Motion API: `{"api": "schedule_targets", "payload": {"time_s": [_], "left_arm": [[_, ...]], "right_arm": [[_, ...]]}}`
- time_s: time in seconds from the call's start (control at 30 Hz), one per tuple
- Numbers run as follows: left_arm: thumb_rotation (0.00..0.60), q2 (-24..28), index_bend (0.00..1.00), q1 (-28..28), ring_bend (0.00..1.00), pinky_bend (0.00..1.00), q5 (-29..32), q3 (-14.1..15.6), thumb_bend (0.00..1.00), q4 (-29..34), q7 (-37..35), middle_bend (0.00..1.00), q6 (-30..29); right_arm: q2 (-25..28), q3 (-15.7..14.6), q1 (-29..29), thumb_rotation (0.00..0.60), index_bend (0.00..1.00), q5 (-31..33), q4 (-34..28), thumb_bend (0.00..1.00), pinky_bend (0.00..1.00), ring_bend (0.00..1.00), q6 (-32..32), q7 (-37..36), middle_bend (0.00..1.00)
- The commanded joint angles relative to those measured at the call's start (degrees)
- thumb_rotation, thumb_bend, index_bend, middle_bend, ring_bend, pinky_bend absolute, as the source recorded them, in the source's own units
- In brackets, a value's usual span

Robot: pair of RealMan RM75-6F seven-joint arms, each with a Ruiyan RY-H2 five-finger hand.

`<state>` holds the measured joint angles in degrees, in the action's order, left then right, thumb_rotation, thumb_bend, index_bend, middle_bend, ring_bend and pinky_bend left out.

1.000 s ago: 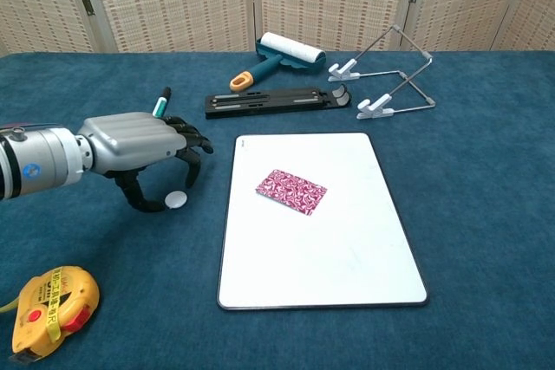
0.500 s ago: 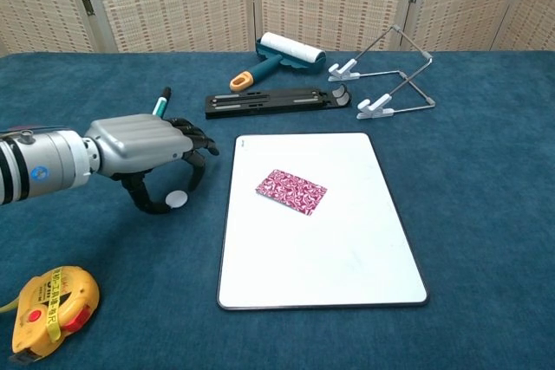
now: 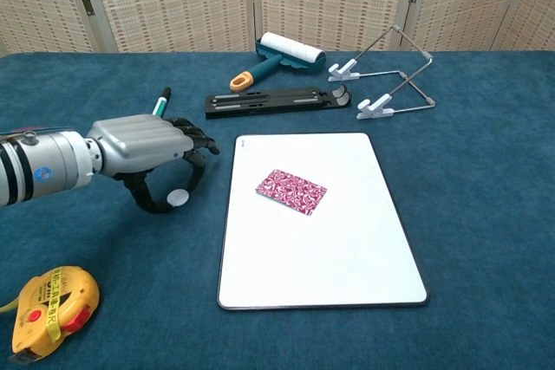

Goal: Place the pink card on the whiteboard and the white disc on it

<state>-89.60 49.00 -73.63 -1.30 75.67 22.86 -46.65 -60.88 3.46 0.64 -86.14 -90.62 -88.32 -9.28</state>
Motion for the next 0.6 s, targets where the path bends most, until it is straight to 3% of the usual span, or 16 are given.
{"api": "schedule_targets", "payload": {"time_s": [0.03, 0.6], "left_arm": [[0.600, -0.08, 0.48, -0.02, 0.10, 0.00, 0.04, -0.11, 0.33, -0.16, 0.01, 0.14, 0.10], [0.600, -0.01, 0.52, 0.07, 0.10, 0.00, 0.66, -0.48, 0.35, 0.11, 1.01, 0.14, 0.99]], "right_arm": [[-0.01, -0.03, 0.00, 0.600, 0.18, 0.02, -0.03, 0.23, 0.00, 0.12, 0.06, 0.03, 0.15], [-0.02, -0.04, 0.12, 0.600, 0.18, 0.20, -0.08, 0.23, 0.00, 0.12, 0.03, 0.13, 0.15]]}}
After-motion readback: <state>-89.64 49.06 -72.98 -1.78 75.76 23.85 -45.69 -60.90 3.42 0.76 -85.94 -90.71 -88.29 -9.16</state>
